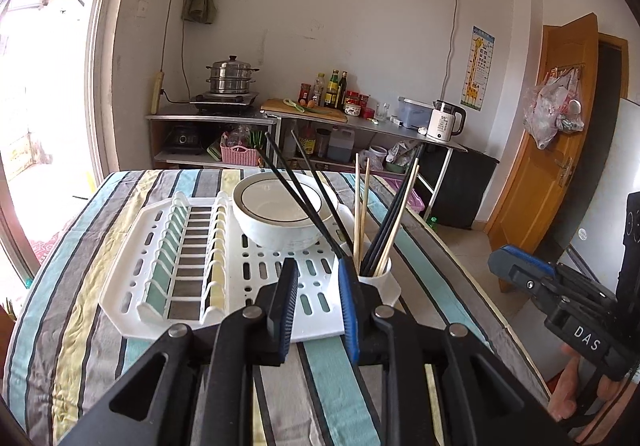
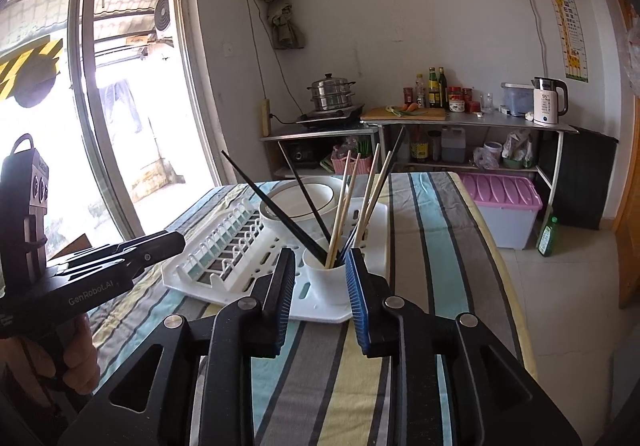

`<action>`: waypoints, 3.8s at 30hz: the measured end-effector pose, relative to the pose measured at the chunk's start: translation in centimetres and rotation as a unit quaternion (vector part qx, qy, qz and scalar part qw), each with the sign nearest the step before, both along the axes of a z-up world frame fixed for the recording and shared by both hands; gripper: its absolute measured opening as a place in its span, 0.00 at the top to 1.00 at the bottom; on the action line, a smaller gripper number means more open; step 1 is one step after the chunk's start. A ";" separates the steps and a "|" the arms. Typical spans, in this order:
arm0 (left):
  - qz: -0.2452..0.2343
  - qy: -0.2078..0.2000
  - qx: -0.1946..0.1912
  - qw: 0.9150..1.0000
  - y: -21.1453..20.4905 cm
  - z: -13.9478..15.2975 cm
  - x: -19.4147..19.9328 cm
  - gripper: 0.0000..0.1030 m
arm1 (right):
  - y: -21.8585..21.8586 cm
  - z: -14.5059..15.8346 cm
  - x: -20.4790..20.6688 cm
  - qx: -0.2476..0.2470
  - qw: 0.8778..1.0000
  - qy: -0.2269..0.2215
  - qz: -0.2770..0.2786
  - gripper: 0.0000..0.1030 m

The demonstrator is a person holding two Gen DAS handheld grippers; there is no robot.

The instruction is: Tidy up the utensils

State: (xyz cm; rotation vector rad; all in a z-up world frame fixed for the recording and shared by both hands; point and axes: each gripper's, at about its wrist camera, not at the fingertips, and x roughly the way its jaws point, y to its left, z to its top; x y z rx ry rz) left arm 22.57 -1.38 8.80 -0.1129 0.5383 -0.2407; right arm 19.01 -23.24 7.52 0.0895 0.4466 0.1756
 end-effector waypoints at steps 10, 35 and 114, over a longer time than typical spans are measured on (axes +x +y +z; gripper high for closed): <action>0.006 0.005 0.021 1.000 -0.1 -3.3 -8.7 0.71 | 1.1 -2.9 -7.6 -0.013 1.000 0.005 -0.010 0.67; 0.023 -0.015 0.035 0.999 -0.1 -4.9 -17.4 0.71 | 3.4 -5.7 -14.7 -0.040 0.999 0.003 -0.018 0.67; 0.018 0.016 0.052 0.998 -1.6 -6.5 -16.9 0.71 | 3.3 -6.0 -14.8 -0.044 0.999 0.009 -0.021 0.66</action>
